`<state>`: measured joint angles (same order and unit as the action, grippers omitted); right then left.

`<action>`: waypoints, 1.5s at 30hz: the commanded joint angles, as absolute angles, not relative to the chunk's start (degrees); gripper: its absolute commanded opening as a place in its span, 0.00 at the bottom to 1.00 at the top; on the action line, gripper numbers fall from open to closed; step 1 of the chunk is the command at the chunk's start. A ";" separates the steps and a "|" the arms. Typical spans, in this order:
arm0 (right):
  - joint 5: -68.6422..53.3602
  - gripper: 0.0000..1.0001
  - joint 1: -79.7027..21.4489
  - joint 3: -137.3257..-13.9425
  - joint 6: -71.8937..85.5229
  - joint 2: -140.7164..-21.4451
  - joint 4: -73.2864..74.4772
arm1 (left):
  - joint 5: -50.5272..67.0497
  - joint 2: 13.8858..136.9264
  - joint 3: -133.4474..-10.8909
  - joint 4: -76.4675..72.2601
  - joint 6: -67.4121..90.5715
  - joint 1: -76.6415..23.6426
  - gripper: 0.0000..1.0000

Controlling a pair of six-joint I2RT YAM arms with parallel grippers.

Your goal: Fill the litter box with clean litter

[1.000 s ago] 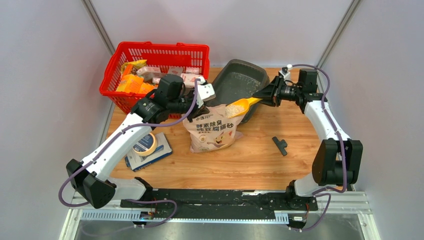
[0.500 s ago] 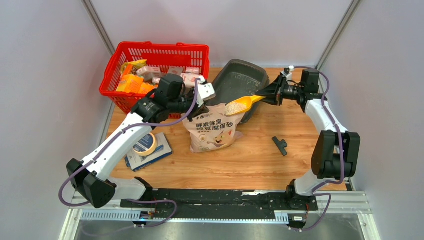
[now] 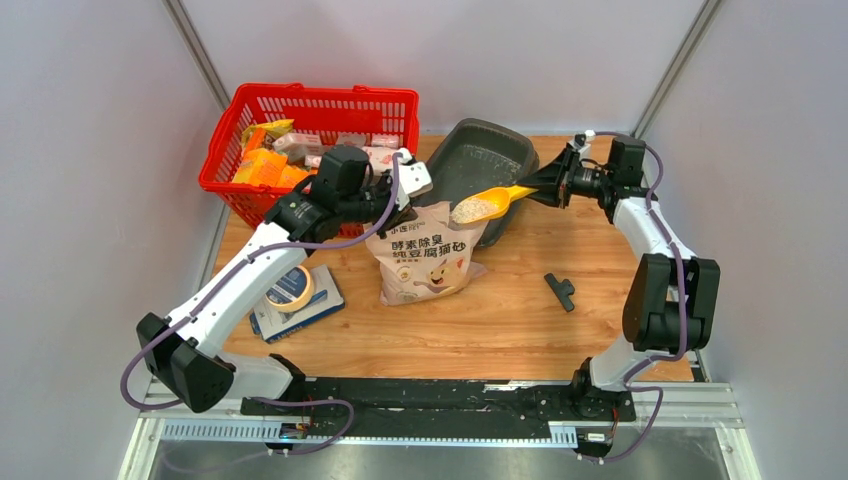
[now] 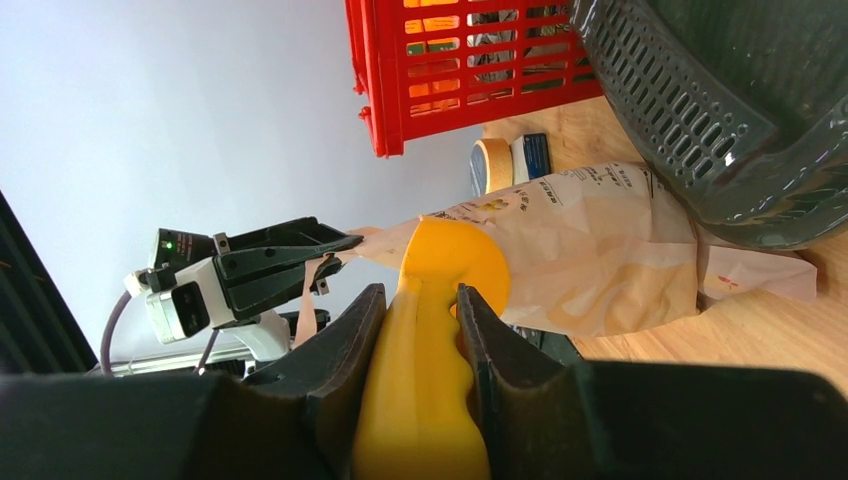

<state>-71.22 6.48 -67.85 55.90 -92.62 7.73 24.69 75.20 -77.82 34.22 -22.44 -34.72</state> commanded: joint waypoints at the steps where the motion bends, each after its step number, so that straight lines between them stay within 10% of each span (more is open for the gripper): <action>1: -73.74 0.00 7.29 -68.99 60.37 -93.60 1.33 | 24.35 75.06 -81.39 30.06 -23.55 -34.45 0.00; 23: -73.04 0.00 10.37 -82.78 69.09 -109.94 -11.69 | 23.38 79.36 -84.72 34.36 -24.61 -34.45 0.00; 45: -57.58 0.00 12.22 -113.72 48.17 -130.96 6.40 | 22.50 83.67 -90.70 40.69 -24.96 -34.45 0.00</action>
